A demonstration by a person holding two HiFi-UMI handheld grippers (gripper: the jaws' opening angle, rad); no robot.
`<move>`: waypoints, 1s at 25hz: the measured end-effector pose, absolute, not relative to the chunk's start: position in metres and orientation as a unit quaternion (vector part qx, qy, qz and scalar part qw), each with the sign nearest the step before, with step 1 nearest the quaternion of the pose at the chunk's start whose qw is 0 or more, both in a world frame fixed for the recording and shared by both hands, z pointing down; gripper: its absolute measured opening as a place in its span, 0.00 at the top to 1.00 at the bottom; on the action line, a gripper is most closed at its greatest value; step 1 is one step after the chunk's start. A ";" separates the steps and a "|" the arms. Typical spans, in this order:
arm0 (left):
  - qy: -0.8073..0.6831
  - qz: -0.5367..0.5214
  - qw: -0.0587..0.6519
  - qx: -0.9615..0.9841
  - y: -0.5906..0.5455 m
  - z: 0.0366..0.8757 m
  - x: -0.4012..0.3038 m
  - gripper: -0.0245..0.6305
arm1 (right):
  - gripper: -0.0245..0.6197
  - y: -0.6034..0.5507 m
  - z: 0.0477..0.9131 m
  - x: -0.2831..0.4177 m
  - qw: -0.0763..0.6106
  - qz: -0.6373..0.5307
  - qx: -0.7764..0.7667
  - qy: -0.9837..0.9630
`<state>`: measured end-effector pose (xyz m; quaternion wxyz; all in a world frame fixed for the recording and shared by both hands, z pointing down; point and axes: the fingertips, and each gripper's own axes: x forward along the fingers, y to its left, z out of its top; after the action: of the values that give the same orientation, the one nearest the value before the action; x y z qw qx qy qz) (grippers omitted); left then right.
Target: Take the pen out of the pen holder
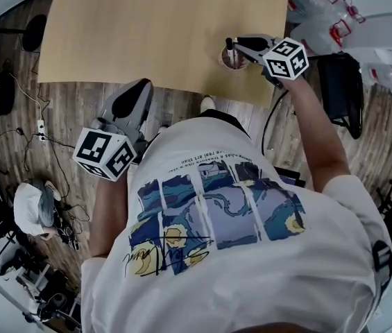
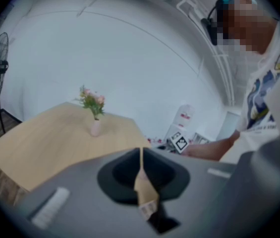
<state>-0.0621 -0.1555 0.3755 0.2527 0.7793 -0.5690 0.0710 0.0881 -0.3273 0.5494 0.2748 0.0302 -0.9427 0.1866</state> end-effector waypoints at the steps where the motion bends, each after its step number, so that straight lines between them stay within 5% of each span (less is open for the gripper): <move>1: -0.567 0.071 0.253 0.780 -0.153 0.375 -0.062 0.93 | 0.88 -0.326 0.550 0.089 0.274 0.188 0.034 -0.943; 25: -0.527 0.072 0.248 0.810 -0.110 0.377 -0.079 0.93 | 0.91 -0.326 0.507 0.119 0.207 0.174 0.184 -0.945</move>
<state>-0.0788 -0.1100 0.3768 0.2478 0.8100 -0.5266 0.0723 0.1186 -0.3261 0.5070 0.2070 0.1842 -0.9450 0.1735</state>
